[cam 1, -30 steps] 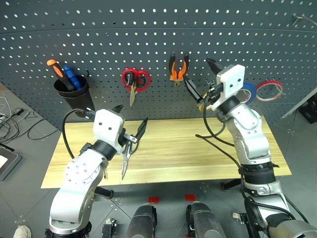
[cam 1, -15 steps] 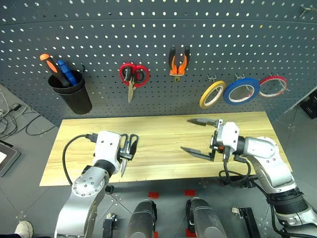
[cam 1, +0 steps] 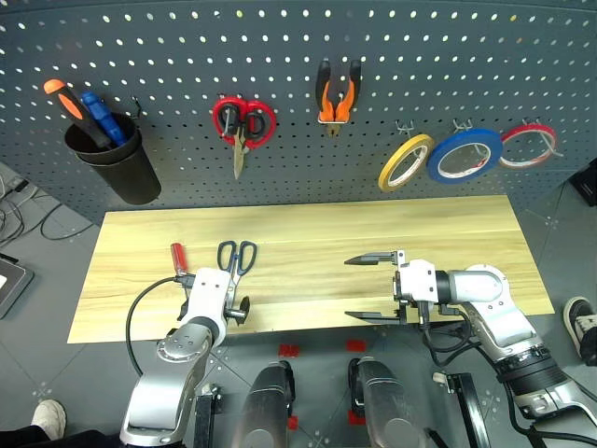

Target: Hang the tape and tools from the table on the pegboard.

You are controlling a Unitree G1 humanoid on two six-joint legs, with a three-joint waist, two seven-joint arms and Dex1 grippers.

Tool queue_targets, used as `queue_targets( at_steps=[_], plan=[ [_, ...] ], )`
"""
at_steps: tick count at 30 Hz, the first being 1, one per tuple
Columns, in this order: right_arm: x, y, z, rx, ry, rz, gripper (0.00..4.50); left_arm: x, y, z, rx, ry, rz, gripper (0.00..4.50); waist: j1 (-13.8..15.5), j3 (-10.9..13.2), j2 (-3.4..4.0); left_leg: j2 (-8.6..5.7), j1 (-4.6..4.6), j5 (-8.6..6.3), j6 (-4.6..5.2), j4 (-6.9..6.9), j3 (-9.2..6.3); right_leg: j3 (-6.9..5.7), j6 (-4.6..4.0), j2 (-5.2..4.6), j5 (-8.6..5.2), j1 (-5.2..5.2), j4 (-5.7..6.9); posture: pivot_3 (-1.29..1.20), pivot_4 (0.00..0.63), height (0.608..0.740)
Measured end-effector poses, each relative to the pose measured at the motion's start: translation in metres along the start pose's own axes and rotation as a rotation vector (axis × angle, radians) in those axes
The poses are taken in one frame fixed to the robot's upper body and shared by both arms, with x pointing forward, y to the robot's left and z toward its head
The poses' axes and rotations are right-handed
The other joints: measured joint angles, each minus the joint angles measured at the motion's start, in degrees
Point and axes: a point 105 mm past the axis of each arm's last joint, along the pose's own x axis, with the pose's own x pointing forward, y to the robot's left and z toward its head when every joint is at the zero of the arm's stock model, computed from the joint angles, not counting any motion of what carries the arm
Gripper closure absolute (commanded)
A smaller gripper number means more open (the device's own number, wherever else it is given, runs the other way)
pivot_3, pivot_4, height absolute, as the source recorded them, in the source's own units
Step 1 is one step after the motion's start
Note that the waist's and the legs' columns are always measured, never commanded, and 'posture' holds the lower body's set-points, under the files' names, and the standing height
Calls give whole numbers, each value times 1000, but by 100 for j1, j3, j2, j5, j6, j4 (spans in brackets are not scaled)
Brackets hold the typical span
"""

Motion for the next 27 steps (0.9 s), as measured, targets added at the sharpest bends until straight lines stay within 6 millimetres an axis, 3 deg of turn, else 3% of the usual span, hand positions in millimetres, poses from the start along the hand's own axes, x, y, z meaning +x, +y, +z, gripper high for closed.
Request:
queue_targets(
  at_steps=[7, 13, 25, 27],
  plan=[
    [9, -2, -1, 1, -6, -3, 8, 13, 5, 2, 31, 24, 22, 0, -6, 129, 4, 0, -1, 1, -2, -1, 1, -2, 0, 0, 0, -5, 5, -136, 438, 740],
    [14, -6, 3, -10, -20, -5, 8, 16, 26, -10, -9, 75, 53, 0, -16, 191, 8, 1, -2, 1, -3, -1, 3, -4, 1, -1, 0, -9, 5, -136, 444, 740],
    [18, -11, 3, 0, -17, -27, 0, 23, 20, -9, -91, 64, -71, 3764, -13, 227, 19, 0, 1, 2, -6, -3, 4, -7, 2, -3, 1, -8, 6, -142, 444, 740],
    [18, -12, 3, -2, -14, -30, 0, 25, 22, -7, -88, 59, -67, 3988, -13, 233, 19, 0, 1, 2, -6, -5, 4, -8, 2, -2, 1, -8, 6, -147, 449, 740]
  ],
)
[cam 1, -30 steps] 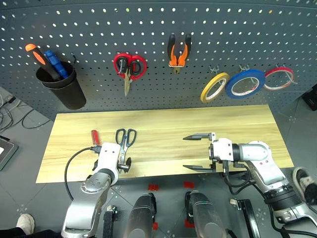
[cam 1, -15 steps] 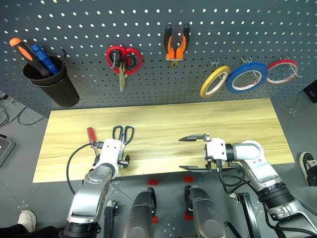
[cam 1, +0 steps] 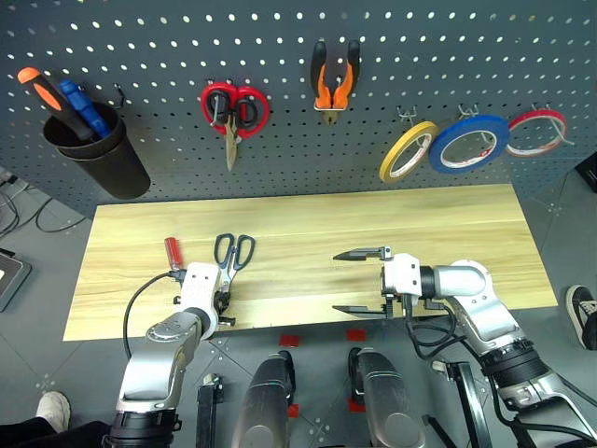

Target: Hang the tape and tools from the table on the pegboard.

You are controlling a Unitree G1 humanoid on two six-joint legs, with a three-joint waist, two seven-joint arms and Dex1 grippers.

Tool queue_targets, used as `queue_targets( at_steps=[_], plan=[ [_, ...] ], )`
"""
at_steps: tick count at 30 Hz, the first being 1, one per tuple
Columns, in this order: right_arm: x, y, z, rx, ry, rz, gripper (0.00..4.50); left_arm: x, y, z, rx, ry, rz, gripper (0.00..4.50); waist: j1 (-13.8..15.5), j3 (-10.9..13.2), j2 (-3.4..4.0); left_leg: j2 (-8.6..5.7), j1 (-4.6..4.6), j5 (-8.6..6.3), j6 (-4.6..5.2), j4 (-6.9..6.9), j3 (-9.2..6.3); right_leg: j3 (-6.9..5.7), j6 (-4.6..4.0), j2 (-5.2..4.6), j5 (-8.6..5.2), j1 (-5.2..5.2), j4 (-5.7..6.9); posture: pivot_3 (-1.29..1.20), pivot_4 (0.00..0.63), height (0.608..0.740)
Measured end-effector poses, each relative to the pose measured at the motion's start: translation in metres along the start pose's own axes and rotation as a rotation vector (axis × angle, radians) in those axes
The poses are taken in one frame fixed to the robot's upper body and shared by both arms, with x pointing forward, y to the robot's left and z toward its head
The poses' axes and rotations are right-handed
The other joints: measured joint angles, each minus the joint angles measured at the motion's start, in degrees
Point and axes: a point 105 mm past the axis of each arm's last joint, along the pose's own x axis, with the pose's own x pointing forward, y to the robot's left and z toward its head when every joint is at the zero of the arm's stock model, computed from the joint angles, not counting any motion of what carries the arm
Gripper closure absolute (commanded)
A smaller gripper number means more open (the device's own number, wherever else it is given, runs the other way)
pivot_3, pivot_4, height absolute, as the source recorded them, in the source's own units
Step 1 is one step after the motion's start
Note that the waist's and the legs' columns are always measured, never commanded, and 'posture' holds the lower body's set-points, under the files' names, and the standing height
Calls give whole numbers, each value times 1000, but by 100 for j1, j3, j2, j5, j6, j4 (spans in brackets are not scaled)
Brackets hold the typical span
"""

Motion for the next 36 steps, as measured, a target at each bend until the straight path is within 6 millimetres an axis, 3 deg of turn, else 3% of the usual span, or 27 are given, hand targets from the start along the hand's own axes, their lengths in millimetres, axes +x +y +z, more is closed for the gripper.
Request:
queue_targets(
  at_steps=[9, 20, 33, 36],
  plan=[
    [1, -3, -5, 31, 10, -25, 0, 6, 8, 8, 29, -8, -2, 3988, -2, 25, 11, 0, 1, 1, -2, -1, 1, 0, 0, 0, 0, 0, 0, -147, 450, 740],
    [1, -8, -8, 40, 18, -46, 0, 10, 15, 19, 61, -1, 21, 594, 16, 38, 30, -1, 1, 5, -9, -3, -1, -4, 2, -1, 1, 0, 0, -145, 448, 740],
    [6, -13, -7, 33, 13, -51, 0, 37, 17, 58, 101, 29, -117, 594, 8, 43, 34, -2, 3, 18, -32, -7, 5, -17, 5, 2, 1, -2, 3, -152, 450, 740],
    [6, -13, -7, 33, 11, -56, 0, 38, 16, 58, 113, 45, -133, 1155, 3, 43, 35, -2, 4, 20, -35, -7, 8, -16, 6, 2, 2, -3, 3, -155, 445, 740]
  ],
)
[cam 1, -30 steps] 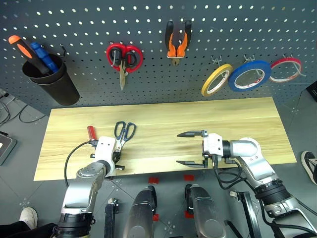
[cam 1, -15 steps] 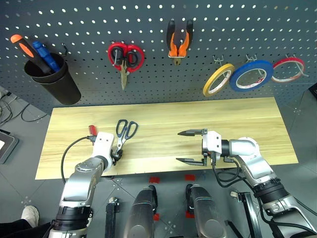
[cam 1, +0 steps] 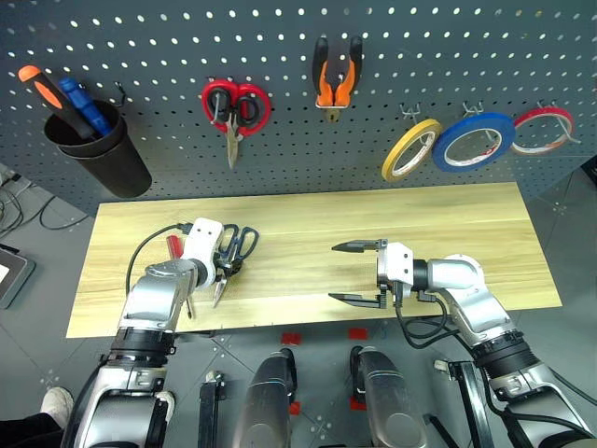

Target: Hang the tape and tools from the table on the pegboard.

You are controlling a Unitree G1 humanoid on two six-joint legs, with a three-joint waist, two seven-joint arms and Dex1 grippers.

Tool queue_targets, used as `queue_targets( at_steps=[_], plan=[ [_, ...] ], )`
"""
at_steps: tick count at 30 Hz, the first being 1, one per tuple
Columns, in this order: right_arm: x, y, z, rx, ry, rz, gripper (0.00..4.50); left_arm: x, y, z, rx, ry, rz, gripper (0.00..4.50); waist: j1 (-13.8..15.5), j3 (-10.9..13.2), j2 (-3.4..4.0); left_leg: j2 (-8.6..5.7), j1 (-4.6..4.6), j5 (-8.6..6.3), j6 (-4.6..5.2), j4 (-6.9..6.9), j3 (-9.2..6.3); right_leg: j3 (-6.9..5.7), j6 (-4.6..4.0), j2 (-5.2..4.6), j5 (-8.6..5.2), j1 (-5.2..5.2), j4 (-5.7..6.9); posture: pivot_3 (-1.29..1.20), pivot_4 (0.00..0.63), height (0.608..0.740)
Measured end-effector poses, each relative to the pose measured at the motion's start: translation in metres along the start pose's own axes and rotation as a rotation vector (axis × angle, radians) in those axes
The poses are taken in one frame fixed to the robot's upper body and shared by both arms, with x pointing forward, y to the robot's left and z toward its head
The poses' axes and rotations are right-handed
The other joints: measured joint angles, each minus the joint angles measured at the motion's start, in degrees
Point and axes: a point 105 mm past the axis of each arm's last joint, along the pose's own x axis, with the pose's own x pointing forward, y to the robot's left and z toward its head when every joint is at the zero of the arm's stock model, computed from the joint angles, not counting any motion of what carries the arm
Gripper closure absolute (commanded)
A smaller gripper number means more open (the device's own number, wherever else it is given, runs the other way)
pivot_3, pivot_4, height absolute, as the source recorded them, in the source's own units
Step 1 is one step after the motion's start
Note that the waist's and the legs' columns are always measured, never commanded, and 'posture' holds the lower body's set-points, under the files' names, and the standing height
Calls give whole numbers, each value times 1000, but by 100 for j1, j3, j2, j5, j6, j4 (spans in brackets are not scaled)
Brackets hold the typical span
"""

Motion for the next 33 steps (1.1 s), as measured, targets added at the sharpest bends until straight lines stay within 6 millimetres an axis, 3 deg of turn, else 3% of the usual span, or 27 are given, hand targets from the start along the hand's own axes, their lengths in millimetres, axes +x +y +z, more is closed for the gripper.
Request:
queue_targets(
  at_steps=[6, 10, 24, 30, 33],
  plan=[
    [1, -1, 0, 1, -4, -12, 0, -4, -5, -7, 13, 20, -18, 2961, -11, 0, 0, 1, 0, 0, -2, -3, 0, 8, 0, 0, 0, -1, -1, -151, 441, 740],
    [1, -1, 1, 1, -6, -13, 0, -9, -9, -14, 11, 33, -24, 3845, -16, 0, 0, 2, 0, 1, -3, -5, 2, 9, 1, 0, 0, -3, -2, -146, 434, 740],
    [3, -2, -1, 8, -9, -17, 0, -20, -24, -26, -13, 18, -39, 3886, -13, 0, 0, 2, -5, 2, -10, -6, 2, 11, 1, 0, 0, -8, -5, -133, 402, 740],
    [-3, -8, 3, 33, -23, -41, 0, -33, -49, -41, 108, -25, -67, 3886, -8, 0, -1, 3, -20, 3, -18, -8, -3, 16, 0, -2, 0, -18, -12, -137, 373, 740],
    [-8, -14, 13, 57, -59, -68, 0, -43, -53, -36, 168, -88, -34, 3886, 0, -2, -4, 4, -23, 6, -23, -8, -13, 11, 0, -1, 0, -18, -12, -139, 354, 740]
  ],
)
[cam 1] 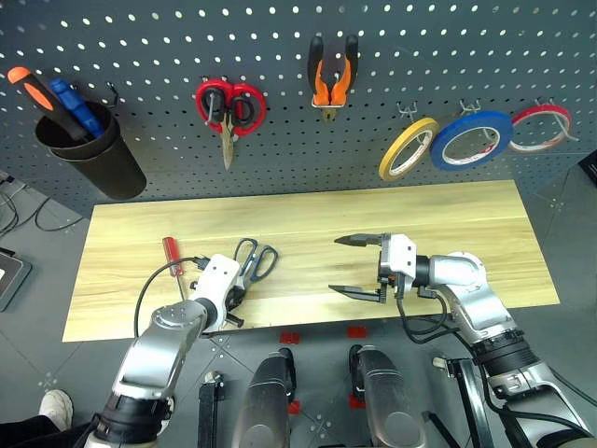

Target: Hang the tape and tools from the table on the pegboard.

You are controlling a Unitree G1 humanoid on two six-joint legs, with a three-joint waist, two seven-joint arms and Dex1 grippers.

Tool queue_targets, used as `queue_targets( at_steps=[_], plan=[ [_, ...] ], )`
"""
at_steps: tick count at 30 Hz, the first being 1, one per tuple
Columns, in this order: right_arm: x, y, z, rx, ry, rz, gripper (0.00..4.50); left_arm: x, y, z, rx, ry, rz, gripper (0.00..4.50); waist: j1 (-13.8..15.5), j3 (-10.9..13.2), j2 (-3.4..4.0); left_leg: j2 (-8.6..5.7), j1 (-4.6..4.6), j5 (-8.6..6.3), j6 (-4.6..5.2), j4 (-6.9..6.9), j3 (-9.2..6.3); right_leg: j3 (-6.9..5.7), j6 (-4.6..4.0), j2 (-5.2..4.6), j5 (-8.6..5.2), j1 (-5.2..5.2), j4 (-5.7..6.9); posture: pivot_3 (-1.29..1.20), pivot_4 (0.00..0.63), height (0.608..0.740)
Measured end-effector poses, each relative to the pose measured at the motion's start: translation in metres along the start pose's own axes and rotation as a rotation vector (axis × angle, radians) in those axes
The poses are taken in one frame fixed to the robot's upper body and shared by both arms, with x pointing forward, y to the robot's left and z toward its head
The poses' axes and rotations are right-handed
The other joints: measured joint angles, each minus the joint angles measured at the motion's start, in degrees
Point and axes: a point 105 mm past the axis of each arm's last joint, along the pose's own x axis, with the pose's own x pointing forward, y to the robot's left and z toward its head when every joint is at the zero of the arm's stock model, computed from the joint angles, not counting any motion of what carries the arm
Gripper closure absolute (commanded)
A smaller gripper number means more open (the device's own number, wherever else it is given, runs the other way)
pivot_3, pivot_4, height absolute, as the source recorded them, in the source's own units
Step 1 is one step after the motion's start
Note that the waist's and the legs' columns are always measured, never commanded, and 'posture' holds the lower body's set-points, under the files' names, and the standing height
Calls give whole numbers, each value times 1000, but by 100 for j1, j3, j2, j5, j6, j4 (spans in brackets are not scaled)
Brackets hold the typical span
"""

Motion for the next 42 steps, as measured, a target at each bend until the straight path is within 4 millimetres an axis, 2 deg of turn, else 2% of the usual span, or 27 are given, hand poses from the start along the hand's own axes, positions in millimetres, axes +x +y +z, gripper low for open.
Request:
queue_targets(
  at_steps=[5, 9, 12, 17, 24, 35, 42],
  plan=[
    [-10, -3, 24, 47, -76, -32, 0, -20, -3, 37, 126, -201, 88, 3886, 9, -13, -7, -2, -11, 1, -3, 0, -9, -8, 0, 0, 0, -1, -6, -139, 310, 740],
    [-11, -7, 34, 68, -93, -77, 0, -28, -2, 51, 228, -302, 163, 3886, 7, -39, -21, -3, -26, 3, -6, 0, -9, -12, 0, 1, 0, -15, -5, -142, 274, 740],
    [-11, -13, 39, 88, -110, -138, 0, -32, -4, 62, 297, -372, 201, 3886, 5, -141, -40, -2, -75, 13, -19, 8, -11, -16, -1, 4, 1, -69, 10, -144, 241, 740],
    [-5, -19, 50, 107, -153, -199, 0, -38, -8, 87, 374, -494, 228, 3886, 7, -331, -53, -6, -77, 15, -19, 10, -10, -17, -1, 4, 2, -65, 7, -151, 217, 740],
    [-6, -31, 66, 104, -195, -243, 0, -49, 3, 119, 421, -640, 296, 3886, 5, -516, -84, -5, -77, 14, -18, 10, -12, -17, 0, 10, 2, -65, 5, -158, 193, 740],
    [-6, -36, 71, 77, -204, -256, 0, -54, 18, 134, 393, -726, 357, 3886, 5, -703, -90, -5, -76, 12, -13, 16, 2, -16, 0, 15, 2, -65, 8, -158, 185, 740],
    [-7, -37, 67, 71, -186, -263, 0, -50, 22, 131, 355, -719, 364, 3886, 4, -739, -90, -4, -74, 12, -12, 21, 4, -14, -1, 16, 2, -65, 14, -164, 184, 740]
  ],
)
